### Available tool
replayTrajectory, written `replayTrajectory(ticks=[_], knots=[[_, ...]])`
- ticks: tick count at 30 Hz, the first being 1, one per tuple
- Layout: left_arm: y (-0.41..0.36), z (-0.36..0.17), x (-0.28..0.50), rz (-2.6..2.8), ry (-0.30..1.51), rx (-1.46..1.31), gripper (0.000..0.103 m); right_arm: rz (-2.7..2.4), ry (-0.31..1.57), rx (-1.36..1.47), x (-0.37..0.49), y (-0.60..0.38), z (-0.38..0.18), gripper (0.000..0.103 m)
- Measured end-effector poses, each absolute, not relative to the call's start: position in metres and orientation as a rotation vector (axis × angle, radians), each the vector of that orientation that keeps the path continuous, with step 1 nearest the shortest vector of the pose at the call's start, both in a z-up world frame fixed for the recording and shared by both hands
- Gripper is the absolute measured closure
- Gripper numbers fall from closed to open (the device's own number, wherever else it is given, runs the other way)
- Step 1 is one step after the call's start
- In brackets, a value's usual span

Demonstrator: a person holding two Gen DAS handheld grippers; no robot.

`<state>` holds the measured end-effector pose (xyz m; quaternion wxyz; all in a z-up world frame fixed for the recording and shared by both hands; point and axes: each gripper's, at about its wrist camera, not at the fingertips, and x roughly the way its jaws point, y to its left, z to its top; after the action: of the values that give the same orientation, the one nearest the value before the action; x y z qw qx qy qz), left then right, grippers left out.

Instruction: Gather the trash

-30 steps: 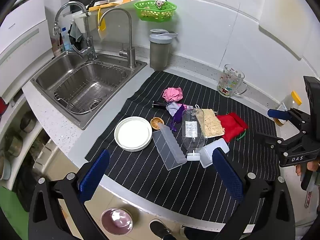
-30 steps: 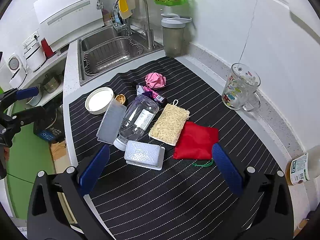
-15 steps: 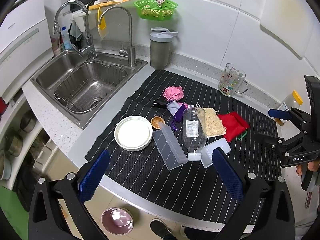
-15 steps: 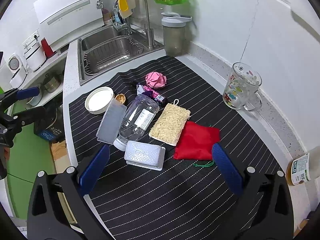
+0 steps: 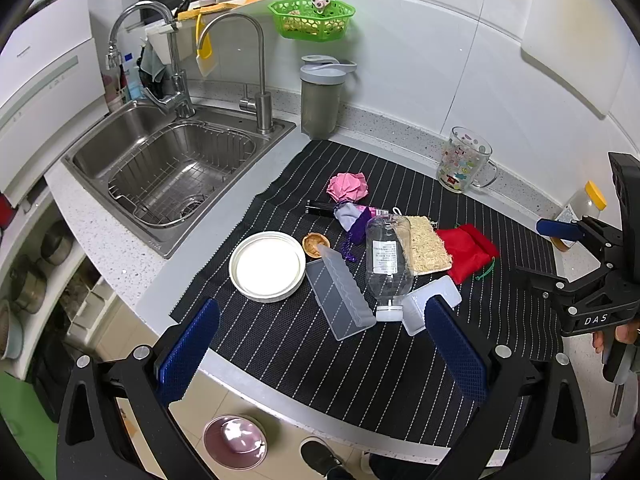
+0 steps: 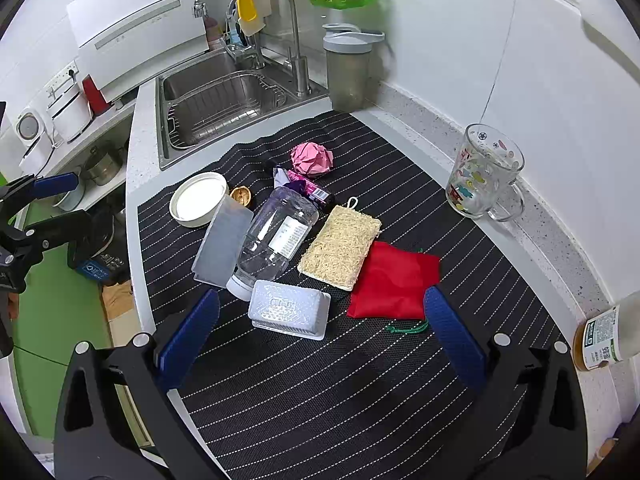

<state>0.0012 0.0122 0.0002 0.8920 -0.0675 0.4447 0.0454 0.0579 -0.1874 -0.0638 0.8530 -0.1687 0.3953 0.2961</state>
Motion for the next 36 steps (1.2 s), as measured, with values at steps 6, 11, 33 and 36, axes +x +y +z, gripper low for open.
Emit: replayTrajectory(ticks=[6, 11, 33, 36], knots=[[0.012, -0.001, 0.001, 0.095, 0.925, -0.140, 0.005, 0.626, 0.835, -0.359, 0.058, -0.188, -0.066, 0.003], [0.013, -0.002, 0.001, 0.095, 0.924, -0.139, 0.005, 0.627, 0.840, -0.361, 0.059, -0.187, -0.067, 0.003], [0.014, -0.010, 0.011, 0.099, 0.947, -0.144, 0.005, 0.623, 0.859, -0.366, 0.066, -0.186, -0.073, 0.003], [0.015, -0.014, 0.017, 0.099, 0.958, -0.151, 0.005, 0.621, 0.868, -0.365, 0.069, -0.186, -0.076, 0.003]])
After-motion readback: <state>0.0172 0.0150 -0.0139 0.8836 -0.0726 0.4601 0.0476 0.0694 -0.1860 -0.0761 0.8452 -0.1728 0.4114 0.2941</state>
